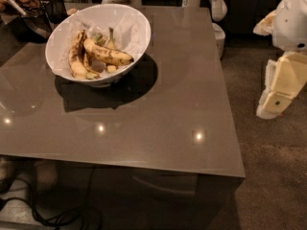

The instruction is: Pick banana from white bowl

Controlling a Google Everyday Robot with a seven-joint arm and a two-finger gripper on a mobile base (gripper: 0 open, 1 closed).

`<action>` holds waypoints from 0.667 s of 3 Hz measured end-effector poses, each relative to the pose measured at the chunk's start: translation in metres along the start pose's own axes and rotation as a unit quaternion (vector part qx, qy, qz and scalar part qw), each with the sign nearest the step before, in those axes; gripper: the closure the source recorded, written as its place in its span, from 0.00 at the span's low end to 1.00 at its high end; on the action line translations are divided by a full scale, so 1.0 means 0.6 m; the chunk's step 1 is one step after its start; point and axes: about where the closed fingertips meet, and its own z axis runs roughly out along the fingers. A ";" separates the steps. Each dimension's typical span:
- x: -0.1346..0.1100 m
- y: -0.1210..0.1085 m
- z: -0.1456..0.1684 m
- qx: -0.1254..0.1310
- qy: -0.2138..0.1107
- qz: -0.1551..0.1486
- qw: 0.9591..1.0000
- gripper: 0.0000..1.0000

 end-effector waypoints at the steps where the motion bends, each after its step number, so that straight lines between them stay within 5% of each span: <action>1: -0.047 -0.018 -0.012 0.001 0.011 -0.020 1.000 0.00; 2: -0.105 -0.031 -0.026 0.012 0.015 -0.052 0.998 0.00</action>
Offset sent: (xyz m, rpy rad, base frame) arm 0.0292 0.0833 0.0469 -0.1205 -0.0082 0.1493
